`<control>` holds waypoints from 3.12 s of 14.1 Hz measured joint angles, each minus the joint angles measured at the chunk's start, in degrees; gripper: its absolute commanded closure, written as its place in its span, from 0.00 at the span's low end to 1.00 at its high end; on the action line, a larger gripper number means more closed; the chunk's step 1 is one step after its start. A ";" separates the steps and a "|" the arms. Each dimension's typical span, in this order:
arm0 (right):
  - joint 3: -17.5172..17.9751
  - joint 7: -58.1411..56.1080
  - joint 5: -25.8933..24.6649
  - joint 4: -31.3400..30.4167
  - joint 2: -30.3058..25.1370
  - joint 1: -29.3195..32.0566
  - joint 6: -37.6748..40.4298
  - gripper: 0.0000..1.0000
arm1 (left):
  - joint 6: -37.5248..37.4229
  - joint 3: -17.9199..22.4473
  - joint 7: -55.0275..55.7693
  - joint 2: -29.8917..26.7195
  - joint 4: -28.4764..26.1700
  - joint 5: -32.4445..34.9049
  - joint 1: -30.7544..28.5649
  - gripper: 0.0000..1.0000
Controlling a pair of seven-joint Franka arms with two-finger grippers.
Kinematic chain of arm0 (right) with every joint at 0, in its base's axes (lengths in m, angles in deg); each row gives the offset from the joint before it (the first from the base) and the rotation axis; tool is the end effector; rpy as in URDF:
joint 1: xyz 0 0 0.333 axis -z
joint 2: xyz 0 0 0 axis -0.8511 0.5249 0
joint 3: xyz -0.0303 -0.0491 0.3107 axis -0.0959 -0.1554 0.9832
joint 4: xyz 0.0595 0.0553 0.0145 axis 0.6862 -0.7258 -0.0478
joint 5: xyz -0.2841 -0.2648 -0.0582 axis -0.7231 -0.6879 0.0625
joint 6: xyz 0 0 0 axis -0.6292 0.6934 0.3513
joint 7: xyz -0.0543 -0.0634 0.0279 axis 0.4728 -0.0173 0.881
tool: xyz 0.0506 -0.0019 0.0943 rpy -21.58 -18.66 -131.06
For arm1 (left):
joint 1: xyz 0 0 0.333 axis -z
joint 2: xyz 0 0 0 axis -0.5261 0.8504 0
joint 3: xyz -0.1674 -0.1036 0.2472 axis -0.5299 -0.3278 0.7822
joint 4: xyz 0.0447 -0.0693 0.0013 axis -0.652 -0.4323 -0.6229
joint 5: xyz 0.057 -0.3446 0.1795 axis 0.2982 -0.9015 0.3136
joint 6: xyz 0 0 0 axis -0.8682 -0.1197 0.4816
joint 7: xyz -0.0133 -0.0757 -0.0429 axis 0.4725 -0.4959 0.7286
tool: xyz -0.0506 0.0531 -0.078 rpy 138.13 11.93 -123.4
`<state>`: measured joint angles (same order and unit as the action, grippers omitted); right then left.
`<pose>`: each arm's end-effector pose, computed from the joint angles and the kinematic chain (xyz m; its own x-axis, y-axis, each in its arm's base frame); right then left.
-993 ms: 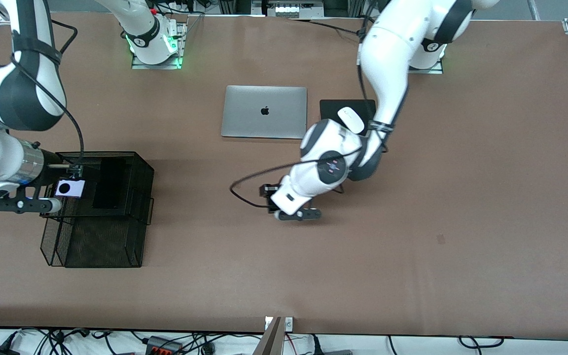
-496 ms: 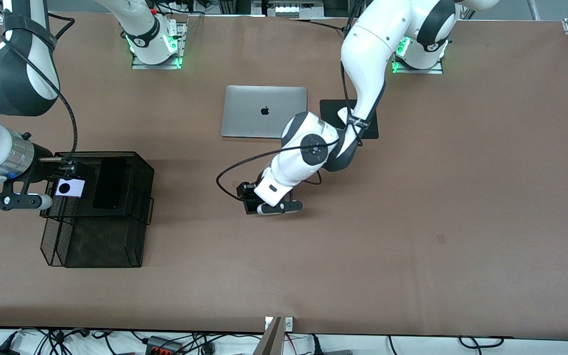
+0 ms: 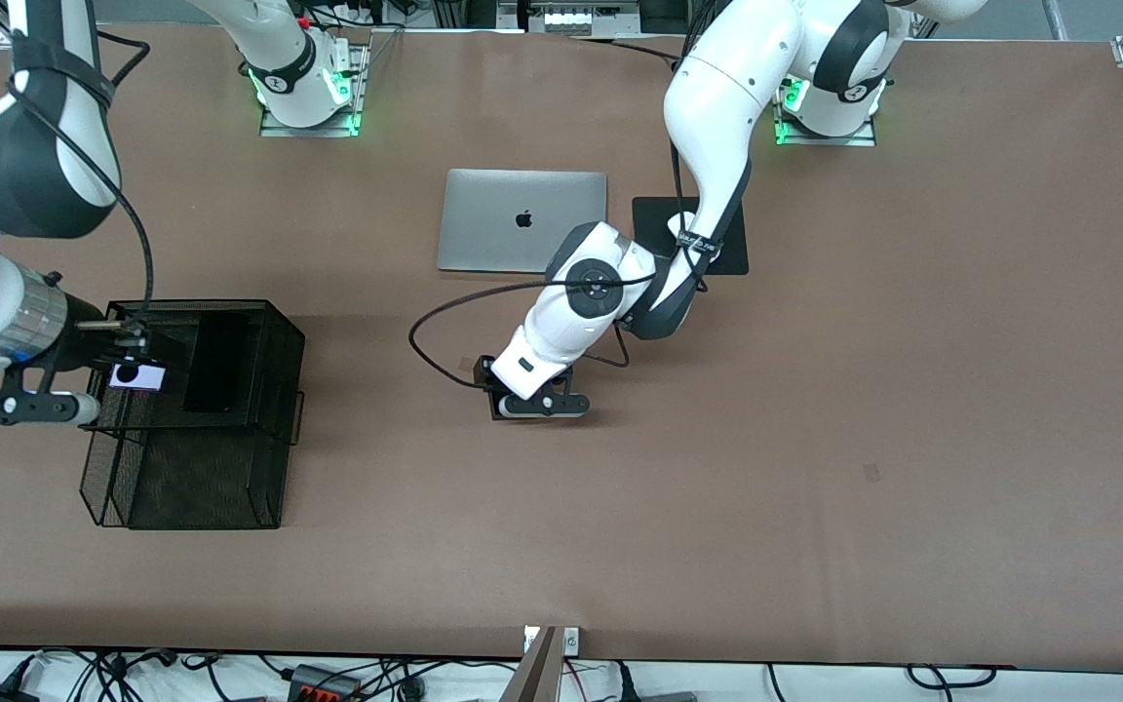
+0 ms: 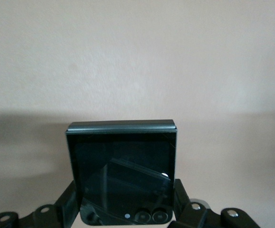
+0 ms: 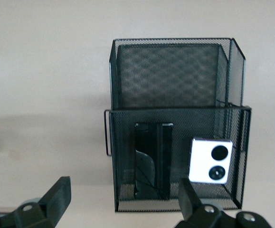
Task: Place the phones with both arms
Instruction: 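Lower the dark flip phone onto the table and open the left gripper, then reach the right gripper to the flip phone while the left gripper withdraws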
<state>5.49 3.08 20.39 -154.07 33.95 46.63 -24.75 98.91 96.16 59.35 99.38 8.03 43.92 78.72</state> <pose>0.6751 0.0475 0.4884 0.9993 -0.0056 -0.0361 -0.0047 -0.9997 0.0253 0.5883 -0.5448 0.2140 0.9965 0.0797 0.0250 0.0653 -0.9298 0.3622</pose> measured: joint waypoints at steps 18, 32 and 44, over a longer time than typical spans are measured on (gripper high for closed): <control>0.39 0.22 0.17 -1.94 5.71 -7.98 -9.99 0.00 | -2.50 0.78 -3.91 2.54 0.48 1.38 1.17 0.00; 0.67 0.66 0.19 -2.29 8.46 -15.22 -18.43 0.00 | -16.09 -2.28 -25.24 -11.68 -3.40 1.39 -19.48 0.00; 0.86 11.39 3.11 -2.52 17.89 -24.55 -28.84 0.00 | -28.87 -3.39 -38.62 -18.42 -14.79 4.80 -39.40 0.00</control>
<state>6.35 14.47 23.50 -156.59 51.84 22.08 -53.58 70.04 92.77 20.73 80.96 -6.76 48.72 39.32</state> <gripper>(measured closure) 0.000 0.000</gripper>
